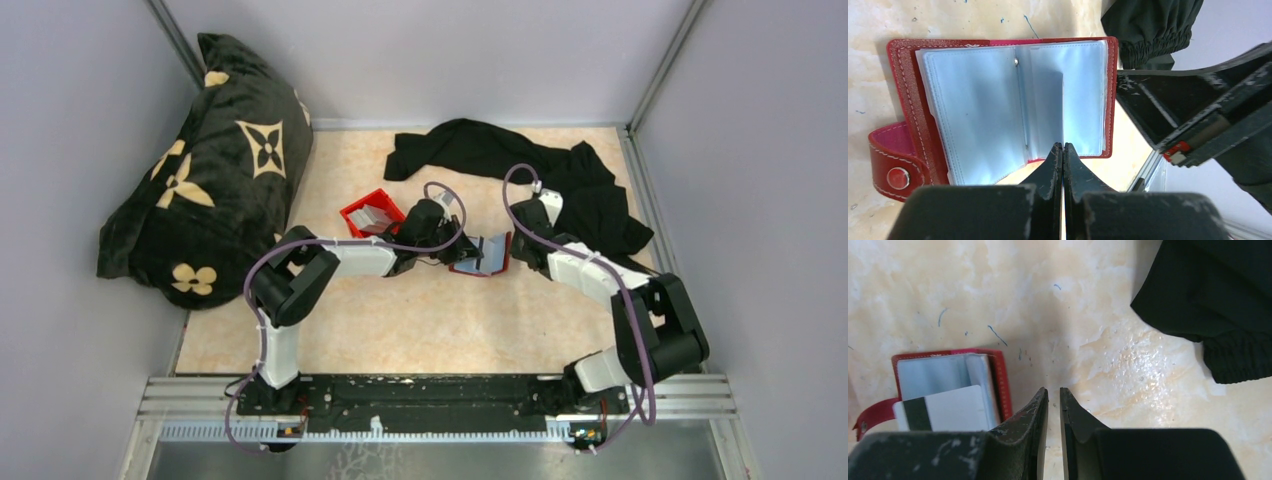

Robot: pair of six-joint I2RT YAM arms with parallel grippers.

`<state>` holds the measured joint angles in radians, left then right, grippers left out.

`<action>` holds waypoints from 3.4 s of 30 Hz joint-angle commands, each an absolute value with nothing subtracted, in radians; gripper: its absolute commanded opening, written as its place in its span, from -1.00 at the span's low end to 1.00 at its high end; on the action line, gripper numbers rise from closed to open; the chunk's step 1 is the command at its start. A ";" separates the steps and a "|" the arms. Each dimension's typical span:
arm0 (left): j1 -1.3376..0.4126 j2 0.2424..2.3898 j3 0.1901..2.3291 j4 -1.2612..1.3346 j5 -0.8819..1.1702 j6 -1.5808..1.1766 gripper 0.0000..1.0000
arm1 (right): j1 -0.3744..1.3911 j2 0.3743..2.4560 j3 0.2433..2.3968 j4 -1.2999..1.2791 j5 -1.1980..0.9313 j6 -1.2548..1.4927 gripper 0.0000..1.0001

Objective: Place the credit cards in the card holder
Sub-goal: Open the card holder at the center of the board, then insert the credit card into the card holder.

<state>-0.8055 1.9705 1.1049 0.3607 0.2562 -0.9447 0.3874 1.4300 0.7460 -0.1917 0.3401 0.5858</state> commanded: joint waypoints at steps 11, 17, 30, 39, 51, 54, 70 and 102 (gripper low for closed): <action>-0.845 2.033 1.176 0.301 0.228 -0.891 -1.00 | 0.377 1.344 0.779 -0.168 0.334 0.540 -0.70; -0.848 2.042 1.187 0.286 0.218 -0.884 -1.00 | 0.382 1.389 0.784 -0.153 0.296 0.528 -0.70; -0.848 2.012 1.166 0.278 0.191 -0.863 -1.00 | 0.396 1.535 0.770 -0.099 0.242 0.546 -0.72; -0.809 1.964 1.130 0.299 0.174 -0.842 -1.00 | 0.396 1.577 0.742 -0.079 0.243 0.563 -0.73; -0.738 1.949 1.075 0.393 0.231 -0.870 -1.00 | 0.396 1.597 0.732 -0.066 0.236 0.565 -0.73; -0.736 1.971 1.070 0.428 0.261 -0.898 -1.00 | 0.396 1.598 0.729 -0.065 0.237 0.565 -0.73; -0.738 2.013 1.051 0.492 0.283 -0.975 -1.00 | 0.396 1.597 0.723 -0.062 0.235 0.563 -0.73; -0.779 2.052 1.110 0.398 0.190 -0.973 -1.00 | 0.396 1.601 0.717 -0.052 0.228 0.562 -0.73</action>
